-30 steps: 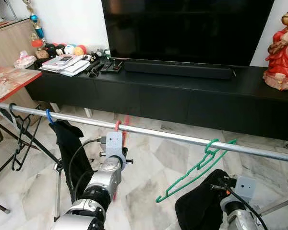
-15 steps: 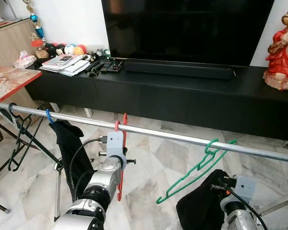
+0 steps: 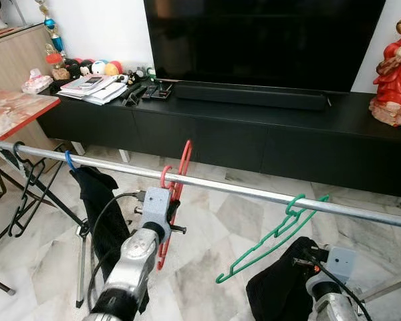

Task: Hang hanger

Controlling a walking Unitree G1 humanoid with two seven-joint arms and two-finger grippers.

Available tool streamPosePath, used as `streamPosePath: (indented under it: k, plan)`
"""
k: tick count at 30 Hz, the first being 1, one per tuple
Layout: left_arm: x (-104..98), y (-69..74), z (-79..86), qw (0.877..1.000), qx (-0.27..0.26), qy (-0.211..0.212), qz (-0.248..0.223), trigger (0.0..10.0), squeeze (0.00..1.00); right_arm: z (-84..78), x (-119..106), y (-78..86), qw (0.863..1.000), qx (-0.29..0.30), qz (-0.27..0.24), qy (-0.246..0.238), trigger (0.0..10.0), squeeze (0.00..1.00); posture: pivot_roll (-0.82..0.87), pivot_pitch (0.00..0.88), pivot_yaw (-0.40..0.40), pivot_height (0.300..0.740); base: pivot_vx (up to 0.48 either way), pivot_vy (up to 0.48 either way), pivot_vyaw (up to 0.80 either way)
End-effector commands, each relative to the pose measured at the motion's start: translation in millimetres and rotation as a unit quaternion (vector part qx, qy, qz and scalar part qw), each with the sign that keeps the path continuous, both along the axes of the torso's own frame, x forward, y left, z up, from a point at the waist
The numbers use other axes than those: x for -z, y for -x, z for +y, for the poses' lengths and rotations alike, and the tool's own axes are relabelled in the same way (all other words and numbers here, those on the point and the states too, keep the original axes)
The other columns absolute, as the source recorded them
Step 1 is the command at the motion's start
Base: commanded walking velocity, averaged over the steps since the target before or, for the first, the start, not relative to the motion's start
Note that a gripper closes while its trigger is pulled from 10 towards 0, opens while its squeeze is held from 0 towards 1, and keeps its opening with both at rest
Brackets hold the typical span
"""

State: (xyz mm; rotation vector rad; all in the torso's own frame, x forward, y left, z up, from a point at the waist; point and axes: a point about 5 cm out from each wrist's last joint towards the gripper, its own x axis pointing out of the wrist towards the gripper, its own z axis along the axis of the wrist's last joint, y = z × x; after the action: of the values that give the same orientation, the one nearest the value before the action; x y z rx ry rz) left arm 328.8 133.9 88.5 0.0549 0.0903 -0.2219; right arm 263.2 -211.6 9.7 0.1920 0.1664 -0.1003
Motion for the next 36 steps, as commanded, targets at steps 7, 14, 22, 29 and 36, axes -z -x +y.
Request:
streamPosePath:
  k: [7,14,22,29,36]
  plan:
    - [36,41.4,16.5,0.999,0.016,-0.029,0.042,1.1,0.00,-1.3,1,2.0,1.000,0.003,-0.001,0.004,10.0,0.00,-0.06,0.033,0.051,0.740,0.000,0.000,0.00]
    - [77,62.2,33.2,0.989,-0.008,-0.071,0.131,10.0,0.00,-1.7,5,4.2,1.000,0.006,0.010,0.003,10.0,0.00,-0.06,0.026,0.051,0.740,0.000,0.000,0.00]
    - [110,80.3,45.5,0.973,-0.033,-0.094,0.208,10.0,0.00,-18.7,8,10.0,0.996,0.082,0.013,-0.034,10.0,0.00,-0.07,0.017,0.058,0.740,0.000,0.000,0.00]
    - [126,92.9,51.3,0.964,-0.050,-0.099,0.242,10.0,0.00,-41.3,36,41.5,0.965,0.219,0.074,-0.123,10.0,0.00,-0.07,0.007,0.064,0.740,0.000,0.000,0.00]
    - [144,110.0,61.3,0.945,-0.091,-0.086,0.303,10.0,0.00,-26.7,60,57.3,0.965,0.171,0.165,-0.112,10.0,0.00,-0.06,0.006,0.065,0.740,0.000,0.000,0.00]
